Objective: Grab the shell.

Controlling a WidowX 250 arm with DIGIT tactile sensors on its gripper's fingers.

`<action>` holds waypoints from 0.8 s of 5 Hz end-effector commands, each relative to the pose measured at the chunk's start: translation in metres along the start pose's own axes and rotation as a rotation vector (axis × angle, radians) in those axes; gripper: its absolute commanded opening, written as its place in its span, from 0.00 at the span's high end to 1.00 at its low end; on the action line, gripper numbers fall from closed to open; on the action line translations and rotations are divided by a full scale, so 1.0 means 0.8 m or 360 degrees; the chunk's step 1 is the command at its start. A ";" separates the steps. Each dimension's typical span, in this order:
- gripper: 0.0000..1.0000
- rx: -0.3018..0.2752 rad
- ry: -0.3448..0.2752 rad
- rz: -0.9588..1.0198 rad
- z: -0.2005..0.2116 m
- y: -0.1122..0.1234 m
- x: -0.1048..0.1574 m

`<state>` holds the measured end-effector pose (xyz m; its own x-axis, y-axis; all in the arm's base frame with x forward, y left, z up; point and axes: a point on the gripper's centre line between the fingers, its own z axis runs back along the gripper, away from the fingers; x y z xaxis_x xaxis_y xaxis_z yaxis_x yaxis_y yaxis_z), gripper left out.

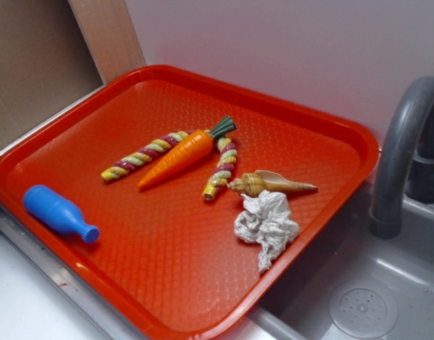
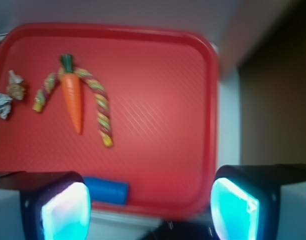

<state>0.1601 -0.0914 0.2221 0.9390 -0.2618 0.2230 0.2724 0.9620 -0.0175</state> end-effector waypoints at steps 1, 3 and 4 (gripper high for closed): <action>0.00 -0.0076 -0.0145 -0.0422 -0.052 -0.101 0.053; 0.00 -0.0155 -0.0032 -0.0614 -0.134 -0.179 0.093; 0.00 -0.0326 -0.0015 -0.0728 -0.166 -0.214 0.108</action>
<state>0.2277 -0.2801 0.0925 0.7246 -0.6611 0.1948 0.6852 0.7213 -0.1010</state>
